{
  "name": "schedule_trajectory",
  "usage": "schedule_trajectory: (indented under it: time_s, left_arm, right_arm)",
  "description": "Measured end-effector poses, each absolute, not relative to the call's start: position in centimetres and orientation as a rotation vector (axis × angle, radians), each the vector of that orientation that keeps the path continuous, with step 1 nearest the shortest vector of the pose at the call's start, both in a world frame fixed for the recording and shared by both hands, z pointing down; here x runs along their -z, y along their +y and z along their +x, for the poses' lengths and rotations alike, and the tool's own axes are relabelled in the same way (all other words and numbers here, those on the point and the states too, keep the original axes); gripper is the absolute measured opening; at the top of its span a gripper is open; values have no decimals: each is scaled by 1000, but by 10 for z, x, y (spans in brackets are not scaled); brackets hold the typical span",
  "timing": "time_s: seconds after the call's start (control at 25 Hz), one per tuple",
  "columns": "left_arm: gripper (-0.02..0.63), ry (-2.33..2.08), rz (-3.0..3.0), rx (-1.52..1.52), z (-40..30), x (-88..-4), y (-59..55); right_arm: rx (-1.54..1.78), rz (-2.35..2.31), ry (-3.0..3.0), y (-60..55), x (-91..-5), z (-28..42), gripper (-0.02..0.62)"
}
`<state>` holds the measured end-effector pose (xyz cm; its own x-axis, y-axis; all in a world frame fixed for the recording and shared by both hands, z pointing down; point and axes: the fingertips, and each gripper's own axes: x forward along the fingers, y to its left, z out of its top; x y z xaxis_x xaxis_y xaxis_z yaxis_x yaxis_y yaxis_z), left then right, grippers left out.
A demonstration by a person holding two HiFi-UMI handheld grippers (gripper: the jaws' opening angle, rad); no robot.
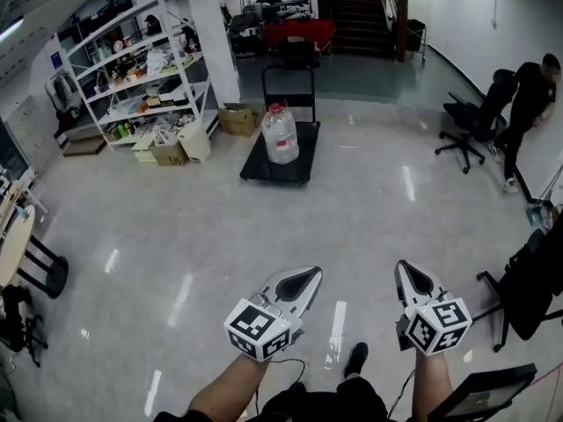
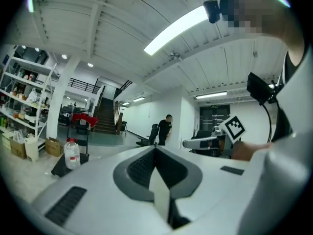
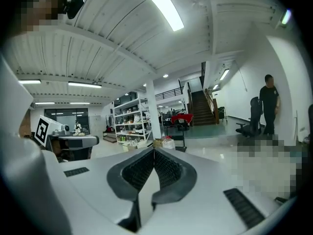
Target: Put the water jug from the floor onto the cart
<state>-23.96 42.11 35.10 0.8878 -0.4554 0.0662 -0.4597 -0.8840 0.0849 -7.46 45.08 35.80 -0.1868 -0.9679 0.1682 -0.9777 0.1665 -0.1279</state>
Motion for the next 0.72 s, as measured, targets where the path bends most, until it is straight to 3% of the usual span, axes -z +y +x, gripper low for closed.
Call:
schedule_trajectory:
  time_s: [0.24, 0.72]
  left_arm:
    - [2, -693, 2885, -60, -280, -365, 475]
    - [2, -727, 2910, -86, -247, -342, 612]
  right_arm:
    - [-327, 1943, -2343, 524, -358, -123, 3]
    - [-261, 1959, -2376, 670, -331, -79, 3]
